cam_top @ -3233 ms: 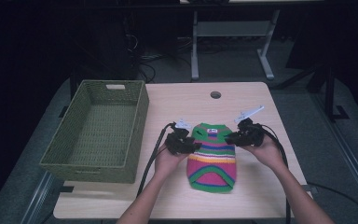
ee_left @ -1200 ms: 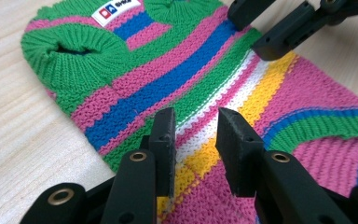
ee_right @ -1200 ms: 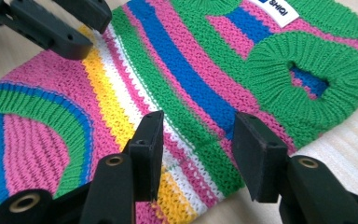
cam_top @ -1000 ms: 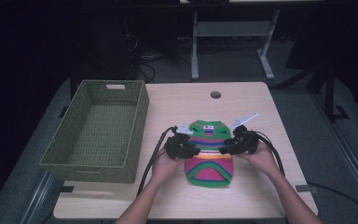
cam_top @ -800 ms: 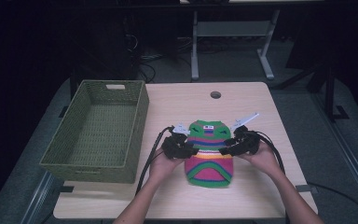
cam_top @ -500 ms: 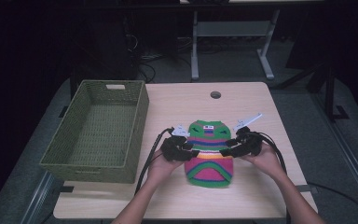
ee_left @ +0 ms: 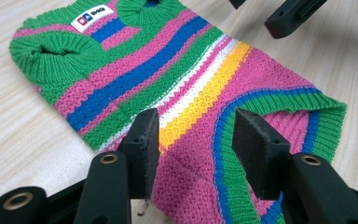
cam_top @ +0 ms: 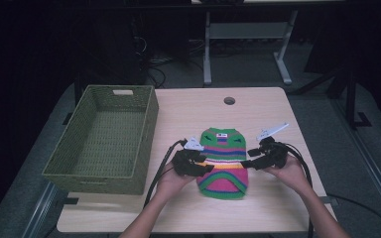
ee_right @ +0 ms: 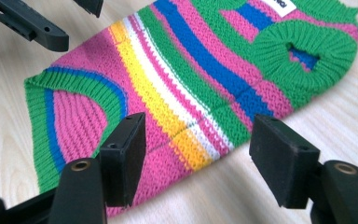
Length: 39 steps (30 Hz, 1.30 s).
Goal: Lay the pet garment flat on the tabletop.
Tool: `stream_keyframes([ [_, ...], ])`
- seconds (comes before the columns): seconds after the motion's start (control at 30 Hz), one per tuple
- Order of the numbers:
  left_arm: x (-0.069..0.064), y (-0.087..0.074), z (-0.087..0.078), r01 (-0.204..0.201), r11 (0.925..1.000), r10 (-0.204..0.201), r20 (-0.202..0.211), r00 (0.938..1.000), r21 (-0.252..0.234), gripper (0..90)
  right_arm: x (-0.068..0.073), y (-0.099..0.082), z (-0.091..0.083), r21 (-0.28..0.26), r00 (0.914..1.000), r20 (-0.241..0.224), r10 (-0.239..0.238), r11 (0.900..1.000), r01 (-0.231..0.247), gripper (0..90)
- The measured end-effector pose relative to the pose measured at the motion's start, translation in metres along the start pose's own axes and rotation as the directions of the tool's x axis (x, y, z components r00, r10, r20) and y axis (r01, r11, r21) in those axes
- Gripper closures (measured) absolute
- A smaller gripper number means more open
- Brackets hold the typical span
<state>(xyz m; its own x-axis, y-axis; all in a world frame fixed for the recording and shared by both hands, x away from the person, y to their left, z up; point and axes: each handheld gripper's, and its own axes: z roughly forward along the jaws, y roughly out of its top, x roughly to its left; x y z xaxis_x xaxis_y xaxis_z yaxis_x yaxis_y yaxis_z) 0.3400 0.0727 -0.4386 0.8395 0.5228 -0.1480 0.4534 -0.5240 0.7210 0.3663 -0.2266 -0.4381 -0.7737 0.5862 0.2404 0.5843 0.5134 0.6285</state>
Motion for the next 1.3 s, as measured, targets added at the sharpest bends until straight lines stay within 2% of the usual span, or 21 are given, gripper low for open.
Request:
stream_keyframes([
  [0.17,-0.003,-0.004,-0.003,0.013,0.9999,-0.013,0.005,0.9999,-0.008,48.0,0.002,-0.007,-0.007,0.001,0.9999,0.01,-0.005,1.0,0.005,35.0],
  [0.4,-0.009,-0.008,-0.01,-0.011,0.9999,0.011,0.001,0.9999,0.002,44.3,0.003,-0.019,-0.015,0.005,0.9996,0.027,0.01,0.9999,-0.01,33.5],
  [0.43,-0.01,-0.009,-0.01,-0.001,1.0,0.001,0.001,1.0,-0.004,44.1,0.003,-0.02,-0.016,-0.003,0.9996,0.026,0.008,1.0,-0.008,33.5],
  [0.7,-0.013,-0.012,-0.016,-0.011,0.9999,0.011,-0.002,0.9999,-0.005,41.1,0.005,-0.029,-0.023,-0.015,0.9994,0.029,0.018,0.9997,-0.018,32.2],
  [0.77,-0.014,-0.013,-0.017,0.003,0.9999,-0.003,-0.004,1.0,-0.012,39.0,0.006,-0.031,-0.024,-0.019,0.9993,0.032,0.019,0.9996,-0.018,31.6],
  [0.83,-0.014,-0.014,-0.018,-0.004,0.9999,0.004,-0.001,1.0,-0.011,37.7,0.006,-0.034,-0.025,-0.021,0.9992,0.034,0.019,0.9996,-0.018,30.9],
  [0.87,-0.015,-0.015,-0.018,0.011,0.9998,-0.011,0.001,0.9999,-0.016,37.4,0.006,-0.035,-0.026,-0.013,0.999,0.035,0.027,0.9996,-0.027,30.4],
  [1.13,-0.019,-0.018,-0.021,0.004,0.9998,-0.004,0.009,1.0,-0.019,34.7,0.006,-0.047,-0.029,-0.026,0.9987,0.046,0.022,0.9995,-0.02,29.9],
  [1.2,-0.02,-0.02,-0.021,0.006,0.9997,-0.006,0.007,1.0,-0.024,34.2,0.007,-0.05,-0.03,-0.016,0.9981,0.054,0.03,0.9995,-0.029,29.0],
  [1.3,-0.022,-0.024,-0.022,0.016,0.9996,-0.015,0.01,0.9998,-0.023,33.1,0.007,-0.055,-0.034,-0.031,0.998,0.056,0.031,0.9991,-0.029,29.4],
])
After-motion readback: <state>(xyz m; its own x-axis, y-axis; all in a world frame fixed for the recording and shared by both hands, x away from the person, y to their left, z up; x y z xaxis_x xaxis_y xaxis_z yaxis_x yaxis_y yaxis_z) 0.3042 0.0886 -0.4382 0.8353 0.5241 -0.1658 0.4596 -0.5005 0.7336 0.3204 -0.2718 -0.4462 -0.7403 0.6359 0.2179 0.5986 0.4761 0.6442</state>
